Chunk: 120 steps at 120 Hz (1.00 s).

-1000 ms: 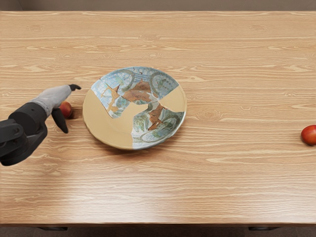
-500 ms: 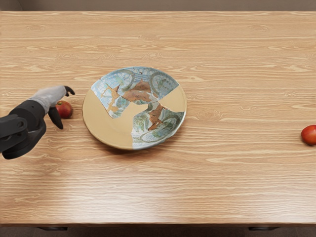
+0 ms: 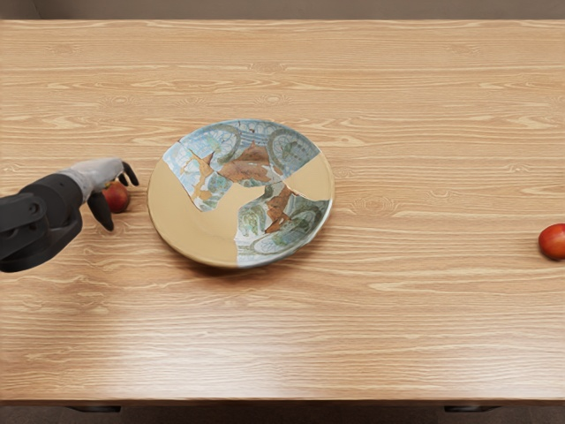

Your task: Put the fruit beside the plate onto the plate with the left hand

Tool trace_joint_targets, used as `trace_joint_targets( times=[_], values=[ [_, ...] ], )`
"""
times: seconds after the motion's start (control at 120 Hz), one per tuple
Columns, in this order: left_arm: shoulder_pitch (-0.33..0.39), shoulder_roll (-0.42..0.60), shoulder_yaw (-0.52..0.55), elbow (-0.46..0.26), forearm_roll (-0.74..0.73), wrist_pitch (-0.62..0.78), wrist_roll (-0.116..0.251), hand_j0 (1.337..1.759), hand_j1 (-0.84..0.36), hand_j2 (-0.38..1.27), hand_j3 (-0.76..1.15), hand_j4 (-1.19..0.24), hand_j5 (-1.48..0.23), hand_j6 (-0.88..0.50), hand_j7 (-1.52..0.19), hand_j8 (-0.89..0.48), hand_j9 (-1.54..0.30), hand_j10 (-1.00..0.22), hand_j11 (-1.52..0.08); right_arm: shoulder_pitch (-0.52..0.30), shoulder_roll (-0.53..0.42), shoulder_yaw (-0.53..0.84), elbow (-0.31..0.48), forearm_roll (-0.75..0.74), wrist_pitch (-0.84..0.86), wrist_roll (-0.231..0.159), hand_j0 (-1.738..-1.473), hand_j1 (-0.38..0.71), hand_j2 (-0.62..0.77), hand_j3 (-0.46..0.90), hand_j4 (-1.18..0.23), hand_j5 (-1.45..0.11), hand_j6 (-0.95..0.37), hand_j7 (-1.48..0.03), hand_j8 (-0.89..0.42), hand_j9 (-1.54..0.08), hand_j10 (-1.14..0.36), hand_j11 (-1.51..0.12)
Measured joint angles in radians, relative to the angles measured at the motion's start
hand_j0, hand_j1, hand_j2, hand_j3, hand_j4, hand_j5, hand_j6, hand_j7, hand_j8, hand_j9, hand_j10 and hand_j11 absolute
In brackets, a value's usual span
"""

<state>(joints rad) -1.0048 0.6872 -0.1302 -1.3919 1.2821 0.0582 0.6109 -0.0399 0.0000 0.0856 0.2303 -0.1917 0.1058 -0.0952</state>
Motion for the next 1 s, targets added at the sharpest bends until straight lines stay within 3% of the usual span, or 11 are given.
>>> trace_joint_targets(
  times=[0.425, 0.567, 0.575, 0.658, 0.833, 1.0],
  values=[
    [0.003, 0.0, -0.002, 0.008, -0.015, 0.0, 0.0, 1.658, -0.26, 0.12, 0.0, -0.54, -0.64, -0.55, -0.65, -0.47, -0.67, -0.52, -0.67, 0.0, 0.0, 0.0, 0.0, 0.0, 0.0, 0.0, -1.658, -0.33, 0.0, 0.0, -0.02, -0.02, -0.02, -0.02, -0.02, -0.02, -0.02, -0.02],
    [0.006, -0.007, -0.002, 0.013, -0.019, 0.012, 0.001, 1.656, -0.28, 0.17, 0.0, -0.57, -0.69, -0.55, -0.7, -0.44, -0.71, -0.55, -0.71, 0.0, 0.0, 0.0, 0.0, 0.0, 0.0, 0.0, -1.658, -0.33, 0.0, 0.0, -0.02, -0.02, -0.02, -0.02, -0.02, -0.02, -0.02, -0.02],
    [0.006, -0.014, -0.001, 0.015, -0.017, 0.011, 0.001, 1.656, -0.28, 0.15, 0.0, -0.57, -0.7, -0.55, -0.7, -0.49, -0.71, -0.6, -0.71, 0.0, 0.0, 0.0, 0.0, 0.0, 0.0, 0.0, -1.658, -0.33, 0.0, 0.0, -0.02, -0.02, -0.02, -0.02, -0.02, -0.02, -0.02, -0.02],
    [0.006, -0.028, 0.001, 0.032, -0.015, 0.016, 0.001, 1.653, -0.28, 0.24, 0.0, -0.58, -0.7, -0.58, -0.71, -0.48, -0.72, -0.6, -0.74, 0.0, 0.0, 0.0, 0.0, 0.0, 0.0, 0.0, -1.658, -0.33, 0.0, 0.0, -0.02, -0.02, -0.02, -0.02, -0.02, -0.02, -0.02, -0.02],
    [0.008, -0.028, 0.006, 0.048, -0.021, 0.019, -0.001, 1.653, -0.24, 0.25, 0.0, -0.58, -0.73, -0.58, -0.73, -0.52, -0.75, -0.58, -0.76, 0.0, 0.0, 0.0, 0.0, 0.0, 0.0, 0.0, -1.658, -0.33, 0.0, 0.0, -0.02, -0.02, -0.02, -0.02, -0.02, -0.02, -0.02, -0.02],
    [0.007, -0.029, 0.017, 0.065, -0.02, 0.017, -0.001, 1.652, -0.22, 0.16, 0.0, -0.59, -0.73, -0.59, -0.73, -0.52, -0.77, -0.57, -0.78, 0.0, 0.0, 0.0, 0.0, 0.0, 0.0, 0.0, -1.658, -0.33, 0.0, 0.0, -0.02, -0.02, -0.02, -0.02, -0.02, -0.02, -0.02, -0.02]
  ],
)
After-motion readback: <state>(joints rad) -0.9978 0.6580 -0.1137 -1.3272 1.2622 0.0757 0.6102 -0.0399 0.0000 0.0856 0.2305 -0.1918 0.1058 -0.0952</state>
